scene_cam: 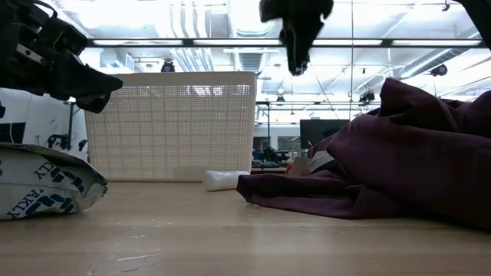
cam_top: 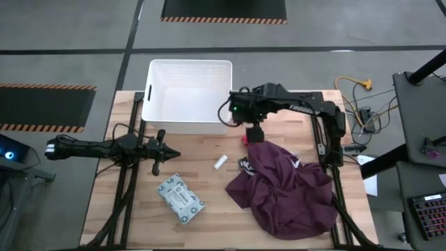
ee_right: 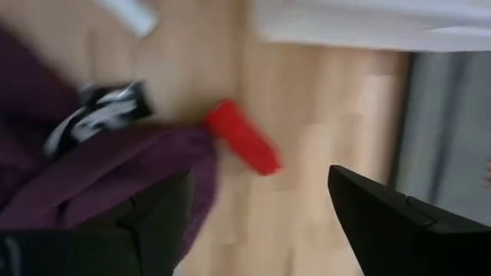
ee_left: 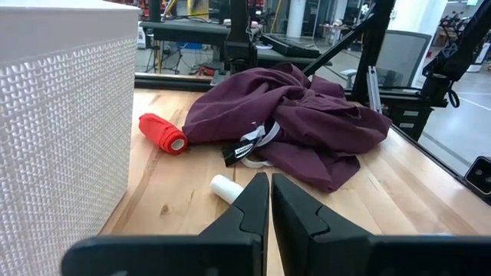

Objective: Pick & place medical supplies in basket/bin
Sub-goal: Put the red bandage into the white bin

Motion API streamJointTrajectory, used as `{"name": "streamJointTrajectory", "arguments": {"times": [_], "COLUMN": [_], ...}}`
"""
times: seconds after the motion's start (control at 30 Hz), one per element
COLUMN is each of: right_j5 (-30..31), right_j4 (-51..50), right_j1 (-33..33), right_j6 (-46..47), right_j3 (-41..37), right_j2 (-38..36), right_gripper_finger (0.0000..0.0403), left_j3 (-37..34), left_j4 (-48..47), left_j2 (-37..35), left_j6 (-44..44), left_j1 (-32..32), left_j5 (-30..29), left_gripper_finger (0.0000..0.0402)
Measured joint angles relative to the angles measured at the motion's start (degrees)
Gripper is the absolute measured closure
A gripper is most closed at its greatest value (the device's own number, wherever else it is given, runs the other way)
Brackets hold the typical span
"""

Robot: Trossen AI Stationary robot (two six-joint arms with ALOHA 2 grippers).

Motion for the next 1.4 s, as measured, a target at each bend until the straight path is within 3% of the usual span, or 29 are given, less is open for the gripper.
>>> {"name": "streamJointTrajectory", "arguments": {"times": [0.53, 0.97, 1.4], "right_j5": [-1.6, -0.4, -1.1], "right_j4": [16.4, 30.2, 39.5], "right_j1": [-0.7, -3.4, -5.6], "right_j6": [-10.4, -16.7, -26.6], "right_j3": [-27.3, -35.6, -43.3], "right_j2": [0.0, 0.0, -0.2], "right_gripper_finger": [0.0145, 0.0136, 0.0153], "left_j3": [0.0, 0.0, 0.0], "left_j4": [0.0, 0.0, 0.0], "left_j2": [0.0, 0.0, 0.0], "left_j6": [0.0, 0.0, 0.0], "left_j1": [0.0, 0.0, 0.0], "left_j5": [0.0, 0.0, 0.0], "left_gripper_finger": [0.0402, 0.0402, 0.0402]}}
